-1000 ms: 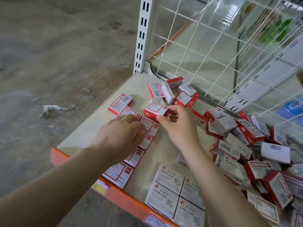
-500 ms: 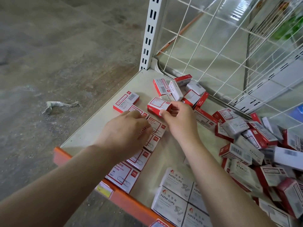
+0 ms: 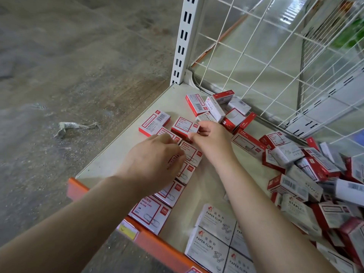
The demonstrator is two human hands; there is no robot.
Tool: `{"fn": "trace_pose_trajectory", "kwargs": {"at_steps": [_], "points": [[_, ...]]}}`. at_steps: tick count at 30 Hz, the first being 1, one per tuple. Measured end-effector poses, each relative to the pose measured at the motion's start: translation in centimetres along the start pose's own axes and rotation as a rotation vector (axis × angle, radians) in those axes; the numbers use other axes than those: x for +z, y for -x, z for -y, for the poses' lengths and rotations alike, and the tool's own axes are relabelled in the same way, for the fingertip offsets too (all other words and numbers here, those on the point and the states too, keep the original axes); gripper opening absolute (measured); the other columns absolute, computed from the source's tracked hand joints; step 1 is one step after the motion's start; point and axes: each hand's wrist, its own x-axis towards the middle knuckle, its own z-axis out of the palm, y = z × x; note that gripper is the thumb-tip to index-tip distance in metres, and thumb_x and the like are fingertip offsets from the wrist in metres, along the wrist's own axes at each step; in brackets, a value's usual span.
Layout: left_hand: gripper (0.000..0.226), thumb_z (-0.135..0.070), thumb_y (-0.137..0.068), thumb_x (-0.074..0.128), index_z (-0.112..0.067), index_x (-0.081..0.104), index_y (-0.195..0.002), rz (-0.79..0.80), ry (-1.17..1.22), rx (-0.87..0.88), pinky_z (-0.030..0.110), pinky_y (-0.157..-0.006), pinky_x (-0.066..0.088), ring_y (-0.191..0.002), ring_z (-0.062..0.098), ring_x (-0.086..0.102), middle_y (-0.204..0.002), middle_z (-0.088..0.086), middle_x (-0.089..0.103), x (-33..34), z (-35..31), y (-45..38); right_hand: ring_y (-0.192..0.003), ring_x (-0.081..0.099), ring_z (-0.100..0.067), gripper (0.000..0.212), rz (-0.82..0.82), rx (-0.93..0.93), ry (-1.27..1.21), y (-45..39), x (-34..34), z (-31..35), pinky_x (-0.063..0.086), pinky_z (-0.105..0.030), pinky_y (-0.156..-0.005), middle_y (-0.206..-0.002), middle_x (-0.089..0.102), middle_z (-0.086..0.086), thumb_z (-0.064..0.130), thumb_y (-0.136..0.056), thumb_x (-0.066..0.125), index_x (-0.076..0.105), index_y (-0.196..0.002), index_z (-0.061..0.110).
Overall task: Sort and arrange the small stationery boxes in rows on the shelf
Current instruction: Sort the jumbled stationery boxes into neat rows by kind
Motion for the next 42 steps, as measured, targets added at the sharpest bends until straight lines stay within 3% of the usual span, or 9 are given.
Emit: {"fn": "trace_pose_trajectory", "kwargs": {"at_steps": [2, 5, 10, 15, 17, 20, 29, 38, 42], "points": [[0.036, -0.039, -0.08, 0.044, -0.024, 0.073, -0.094, -0.018, 0.0, 0.013, 0.029, -0.072, 0.049, -0.089, 0.022, 0.062, -0.098, -0.001, 0.066, 0.1, 0.1, 0.0, -0.083, 0.062, -0.003, 0.024, -0.007, -0.003, -0.028, 0.0, -0.1, 0.1, 0.049, -0.012, -0.067, -0.099, 0.068, 0.004, 0.017, -0.086, 0.063, 0.065, -0.109, 0.012], [0.028, -0.035, -0.079, 0.05, -0.023, 0.074, -0.083, -0.063, -0.017, 0.036, 0.027, -0.06, 0.05, -0.073, 0.021, 0.065, -0.085, -0.001, 0.068, 0.4, 0.3, 0.1, -0.087, 0.056, -0.004, 0.033, -0.066, -0.018, -0.038, -0.2, 0.0, -0.2, 0.042, -0.011, -0.072, -0.096, 0.06, 0.007, 0.016, -0.088, 0.06, 0.06, -0.12, 0.011], [0.025, -0.032, -0.078, 0.052, -0.023, 0.075, -0.085, -0.049, -0.001, 0.027, 0.027, -0.061, 0.05, -0.075, 0.021, 0.064, -0.086, -0.002, 0.068, 0.3, 0.3, 0.1, -0.087, 0.055, -0.004, 0.029, -0.089, -0.044, -0.004, -0.6, 0.3, -0.3, 0.037, 0.001, -0.06, -0.101, 0.064, 0.005, 0.016, -0.088, 0.061, 0.063, -0.117, 0.011], [0.029, -0.036, -0.08, 0.048, -0.024, 0.074, -0.085, -0.046, 0.005, 0.036, 0.026, -0.061, 0.049, -0.075, 0.019, 0.065, -0.087, -0.002, 0.068, 0.4, 0.4, 0.1, -0.087, 0.054, -0.006, 0.033, -0.069, -0.049, -0.013, -1.1, 1.1, 0.2, 0.039, -0.003, -0.063, -0.1, 0.062, 0.002, 0.018, -0.087, 0.064, 0.062, -0.118, 0.01], [0.035, -0.038, -0.08, 0.043, -0.025, 0.074, -0.085, -0.052, 0.005, 0.05, 0.027, -0.06, 0.051, -0.075, 0.019, 0.065, -0.086, -0.003, 0.068, 0.5, 0.5, 0.1, -0.087, 0.055, -0.009, 0.033, -0.045, -0.052, -0.026, -1.2, 1.5, 0.4, 0.043, -0.012, -0.071, -0.102, 0.063, -0.001, 0.017, -0.086, 0.064, 0.062, -0.119, 0.011], [0.027, -0.033, -0.079, 0.051, -0.024, 0.074, -0.087, -0.039, 0.002, 0.038, 0.028, -0.063, 0.051, -0.078, 0.02, 0.065, -0.088, -0.002, 0.068, 0.4, 0.4, 0.2, -0.089, 0.059, -0.012, 0.032, -0.008, -0.02, -0.062, -1.2, 1.5, 0.5, 0.05, -0.024, -0.082, -0.102, 0.064, -0.002, 0.015, -0.086, 0.064, 0.063, -0.118, 0.013], [0.033, -0.037, -0.081, 0.045, -0.023, 0.074, -0.085, -0.046, 0.003, 0.056, 0.03, -0.061, 0.053, -0.076, 0.02, 0.065, -0.087, -0.001, 0.068, 0.4, 0.4, 0.2, -0.084, 0.058, -0.01, 0.03, 0.015, -0.012, -0.085, -1.0, 1.3, 0.6, 0.051, -0.026, -0.082, -0.09, 0.06, 0.004, 0.016, -0.085, 0.065, 0.065, -0.115, 0.013], [0.041, -0.04, -0.08, 0.037, -0.023, 0.074, -0.085, -0.073, -0.004, 0.073, 0.032, -0.061, 0.054, -0.076, 0.021, 0.065, -0.086, -0.001, 0.067, 0.7, 0.6, 0.2, -0.085, 0.057, -0.012, 0.029, 0.007, -0.015, -0.084, -0.9, 1.5, 0.5, 0.051, -0.03, -0.085, -0.092, 0.058, 0.003, 0.017, -0.086, 0.065, 0.065, -0.115, 0.013], [0.043, -0.045, -0.084, 0.035, -0.027, 0.071, -0.1, -0.025, 0.011, 0.062, 0.033, -0.075, 0.053, -0.096, 0.02, 0.061, -0.103, -0.003, 0.065, -0.1, 0.0, 0.1, -0.09, 0.058, -0.013, 0.03, -0.005, -0.043, -0.043, -0.7, 1.5, 0.6, 0.051, -0.029, -0.086, -0.101, 0.061, -0.002, 0.02, -0.087, 0.063, 0.063, -0.117, 0.015]]}}
